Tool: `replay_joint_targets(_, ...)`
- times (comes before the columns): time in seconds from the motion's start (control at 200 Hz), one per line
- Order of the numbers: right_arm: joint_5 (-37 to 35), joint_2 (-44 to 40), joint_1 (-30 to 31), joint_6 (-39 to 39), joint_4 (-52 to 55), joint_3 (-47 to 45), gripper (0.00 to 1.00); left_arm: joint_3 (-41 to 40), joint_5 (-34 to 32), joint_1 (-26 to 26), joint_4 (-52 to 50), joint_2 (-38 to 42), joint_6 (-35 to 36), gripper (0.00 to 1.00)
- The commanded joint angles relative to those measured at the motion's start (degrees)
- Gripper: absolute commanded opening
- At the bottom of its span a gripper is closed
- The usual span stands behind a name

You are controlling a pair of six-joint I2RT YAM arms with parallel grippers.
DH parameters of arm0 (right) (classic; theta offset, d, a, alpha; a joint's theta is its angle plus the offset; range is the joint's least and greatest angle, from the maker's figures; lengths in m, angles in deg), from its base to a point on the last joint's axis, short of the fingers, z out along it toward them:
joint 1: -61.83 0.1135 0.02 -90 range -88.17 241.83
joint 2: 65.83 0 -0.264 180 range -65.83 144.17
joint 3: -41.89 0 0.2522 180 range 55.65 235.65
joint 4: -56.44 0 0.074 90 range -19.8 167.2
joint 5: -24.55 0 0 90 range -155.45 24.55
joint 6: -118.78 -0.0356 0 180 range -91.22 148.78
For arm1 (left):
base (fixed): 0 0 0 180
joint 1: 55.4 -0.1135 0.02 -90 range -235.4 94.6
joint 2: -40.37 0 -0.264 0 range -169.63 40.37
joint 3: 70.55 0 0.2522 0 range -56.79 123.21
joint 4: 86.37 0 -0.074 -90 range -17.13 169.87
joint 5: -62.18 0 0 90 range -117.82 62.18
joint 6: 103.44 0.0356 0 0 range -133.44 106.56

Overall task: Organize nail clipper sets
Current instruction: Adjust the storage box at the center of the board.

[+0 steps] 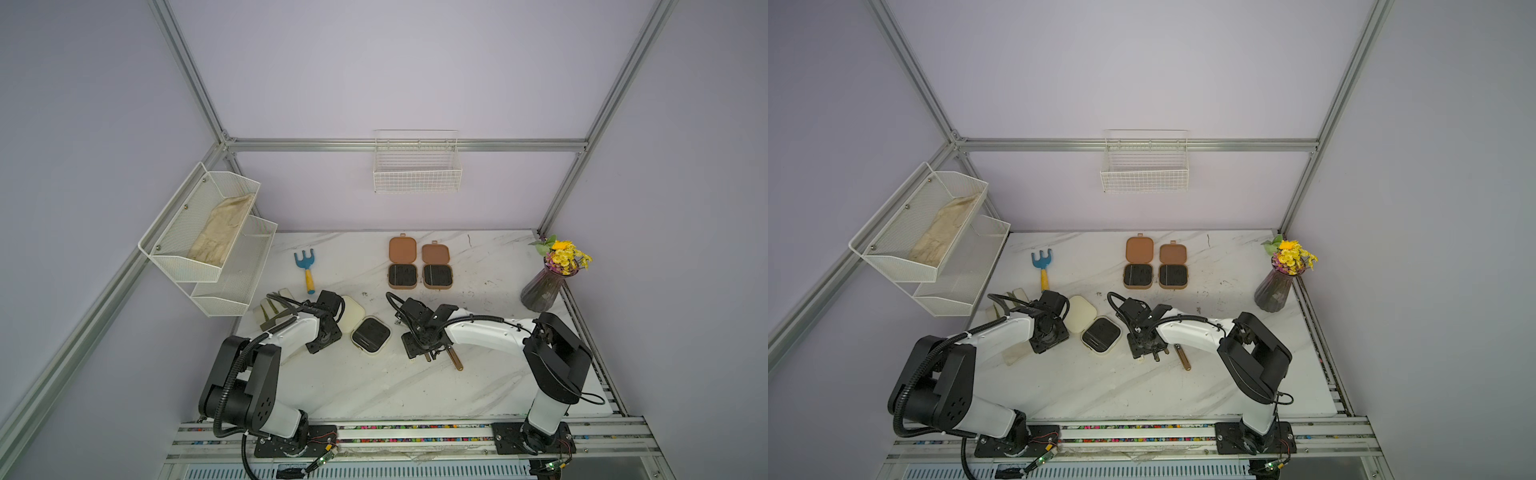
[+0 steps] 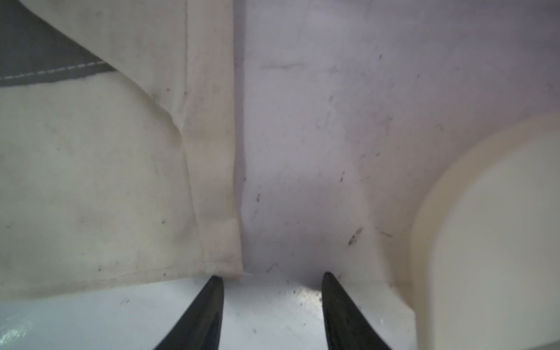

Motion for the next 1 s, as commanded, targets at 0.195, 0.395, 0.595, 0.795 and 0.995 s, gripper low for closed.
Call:
replay_joint_targets(0.195, 0.43, 2.63, 1.44, -3.41, -2.04, -0.46, 0.52, 5.99, 2.74, -0.5, 4.12, -5.4, 3.21, 0.49)
replay_joint_targets(0.395, -0.23, 3.54, 1.9, -3.86, -2.28, 0.18, 0.44, 6.37, 3.04, -0.55, 3.43, -3.88, 3.44, 0.49)
replay_joint_targets(0.595, -0.89, 4.52, 1.99, -4.17, -2.35, 0.51, 0.35, 5.4, 3.42, -0.44, 1.59, 0.42, 4.05, 0.55)
replay_joint_targets(0.795, -1.16, 5.19, 2.37, -4.48, -2.35, 0.89, 0.26, 4.81, 4.33, -0.49, -0.07, 4.89, 4.58, 0.64)
replay_joint_targets(0.995, -1.85, 5.01, 2.78, -4.41, -1.3, 1.05, 0.09, 4.45, 5.04, -0.48, -1.67, 9.01, 5.15, 0.71)
